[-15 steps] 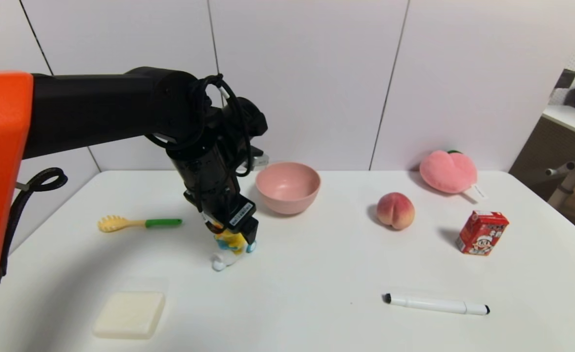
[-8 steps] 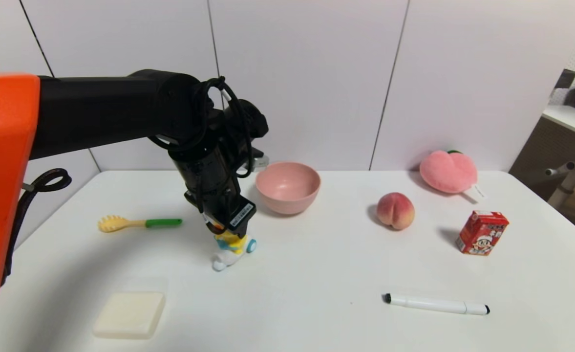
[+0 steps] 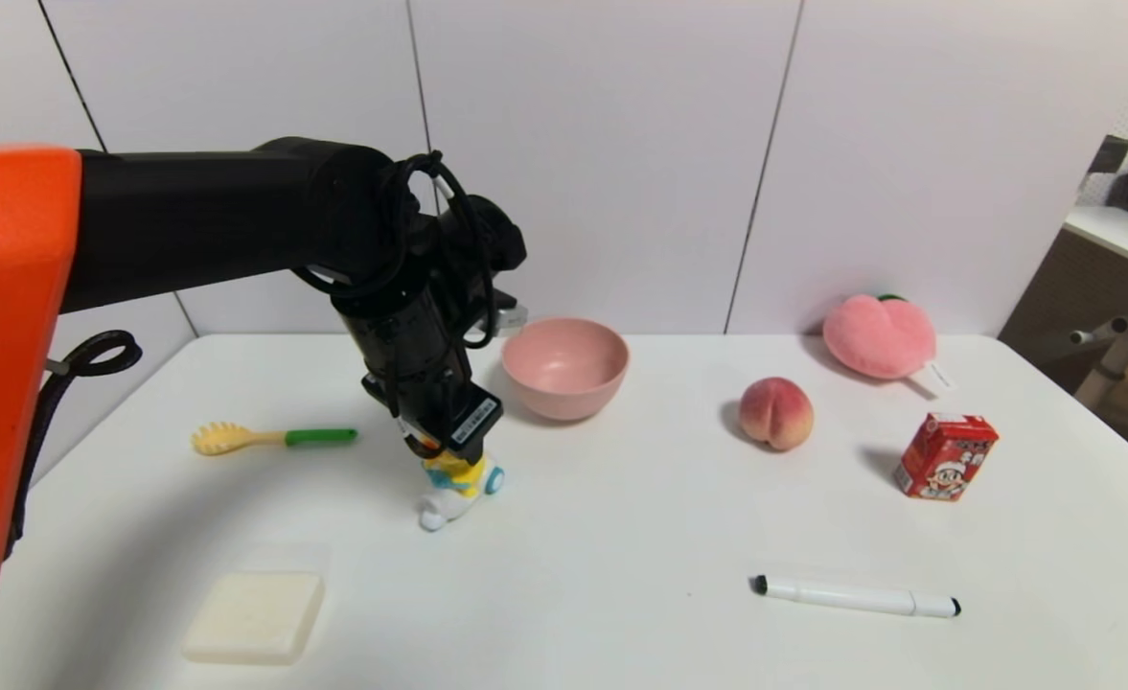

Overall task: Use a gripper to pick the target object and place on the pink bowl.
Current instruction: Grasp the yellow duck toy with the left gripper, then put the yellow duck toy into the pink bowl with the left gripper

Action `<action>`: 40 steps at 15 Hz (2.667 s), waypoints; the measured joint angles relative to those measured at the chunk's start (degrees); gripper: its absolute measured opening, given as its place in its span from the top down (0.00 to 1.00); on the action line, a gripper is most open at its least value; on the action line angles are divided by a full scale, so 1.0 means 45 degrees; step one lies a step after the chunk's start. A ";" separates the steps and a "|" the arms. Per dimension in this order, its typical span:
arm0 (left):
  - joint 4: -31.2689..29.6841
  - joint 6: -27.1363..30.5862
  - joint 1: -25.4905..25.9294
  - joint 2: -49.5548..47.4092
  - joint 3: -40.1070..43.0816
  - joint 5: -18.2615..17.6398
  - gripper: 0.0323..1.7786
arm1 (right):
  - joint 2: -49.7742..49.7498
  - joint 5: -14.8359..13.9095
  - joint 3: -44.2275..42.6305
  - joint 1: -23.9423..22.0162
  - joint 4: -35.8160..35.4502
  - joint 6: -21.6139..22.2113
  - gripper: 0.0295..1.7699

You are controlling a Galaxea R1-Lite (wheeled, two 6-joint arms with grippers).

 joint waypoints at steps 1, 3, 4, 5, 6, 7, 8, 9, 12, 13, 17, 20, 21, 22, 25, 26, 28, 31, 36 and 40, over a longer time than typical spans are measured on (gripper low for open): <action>0.0005 0.0000 0.0000 -0.0054 0.0000 0.0000 0.52 | 0.0000 -0.0005 0.0000 0.0000 0.0000 0.0005 0.03; 0.0005 -0.0005 0.0005 -0.0385 0.0000 0.0035 0.52 | 0.0000 -0.0005 0.0000 0.0000 0.0000 0.0005 0.03; 0.0005 -0.0043 0.0005 -0.0637 0.0000 0.0043 0.52 | 0.0000 -0.0005 0.0000 0.0000 0.0000 0.0005 0.03; 0.0005 -0.0152 0.0011 -0.0880 0.0000 0.0079 0.52 | 0.0000 -0.0005 0.0000 0.0000 0.0000 0.0005 0.03; -0.0024 -0.0293 0.0011 -0.1127 0.0000 0.0244 0.52 | 0.0000 0.0000 0.0000 0.0000 0.0000 0.0011 0.03; -0.0160 -0.0374 0.0011 -0.1395 0.0000 0.0466 0.52 | 0.0000 -0.0005 0.0000 0.0000 0.0000 0.0005 0.03; -0.0452 -0.0390 0.0011 -0.1604 0.0000 0.0618 0.52 | 0.0000 -0.0005 0.0000 0.0000 0.0000 0.0005 0.03; -0.0699 -0.0390 0.0016 -0.1736 0.0000 0.0694 0.52 | 0.0000 -0.0005 0.0000 0.0000 0.0000 0.0005 0.03; -0.1861 -0.0379 0.0035 -0.2064 -0.0068 0.0767 0.52 | 0.0000 -0.0005 0.0000 0.0000 0.0000 0.0005 0.03; -0.2194 -0.0379 0.0035 -0.2094 -0.0079 0.0759 0.52 | 0.0000 -0.0005 0.0000 0.0000 0.0000 0.0000 0.03; -0.3841 -0.0331 0.0019 -0.1877 -0.0152 0.0685 0.52 | 0.0000 -0.0005 0.0000 0.0000 0.0000 0.0000 0.03; -0.5261 -0.0238 -0.0038 -0.1474 -0.0171 0.0618 0.52 | 0.0000 -0.0005 0.0000 0.0000 0.0000 0.0000 0.03; -0.5702 -0.0225 -0.0062 -0.1314 -0.0176 0.0618 0.52 | 0.0000 -0.0005 0.0000 0.0000 0.0000 0.0000 0.03; -0.6217 -0.0225 -0.0116 -0.1119 -0.0176 0.0618 0.52 | 0.0000 -0.0005 0.0000 0.0000 0.0000 0.0000 0.03; -0.7461 -0.0200 -0.0238 -0.0585 -0.0176 0.0593 0.52 | 0.0000 0.0000 0.0000 0.0000 0.0000 0.0005 0.03; -0.7688 -0.0206 -0.0271 -0.0409 -0.0182 0.0593 0.52 | 0.0000 0.0000 0.0000 0.0000 0.0000 0.0005 0.03; -0.7962 -0.0195 -0.0301 -0.0114 -0.0200 0.0577 0.52 | 0.0000 -0.0005 0.0000 0.0000 0.0005 0.0005 0.03; -0.8441 -0.0184 -0.0312 0.0303 -0.0214 0.0569 0.52 | 0.0000 -0.0005 0.0000 0.0000 0.0000 0.0011 0.03; -0.8569 -0.0176 -0.0312 0.0951 -0.0214 0.0593 0.52 | 0.0000 -0.0005 0.0000 0.0000 0.0000 0.0005 0.03; -0.8577 -0.0182 -0.0312 0.1257 -0.0214 0.0593 0.52 | 0.0000 0.0000 0.0000 0.0000 0.0000 0.0005 0.03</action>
